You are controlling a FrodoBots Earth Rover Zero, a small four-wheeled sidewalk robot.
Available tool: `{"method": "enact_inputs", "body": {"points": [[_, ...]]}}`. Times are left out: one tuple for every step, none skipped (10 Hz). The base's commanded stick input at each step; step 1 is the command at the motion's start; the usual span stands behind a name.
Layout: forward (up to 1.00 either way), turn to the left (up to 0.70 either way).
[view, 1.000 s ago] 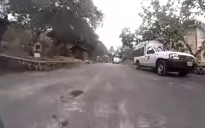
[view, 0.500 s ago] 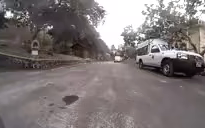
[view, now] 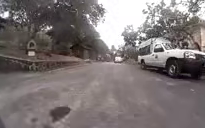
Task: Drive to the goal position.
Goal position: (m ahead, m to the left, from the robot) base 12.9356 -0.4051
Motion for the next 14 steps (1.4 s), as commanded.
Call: {"method": "enact_inputs", "body": {"points": [[0.7,0.0],[0.7,0.0],[0.7,0.0],[0.7,0.0],[0.7,0.0],[0.7,0.0],[0.7,0.0],[0.7,0.0],[0.7,0.0],[0.7,0.0],[0.7,0.0],[0.7,0.0],[0.7,0.0],[0.7,0.0]]}}
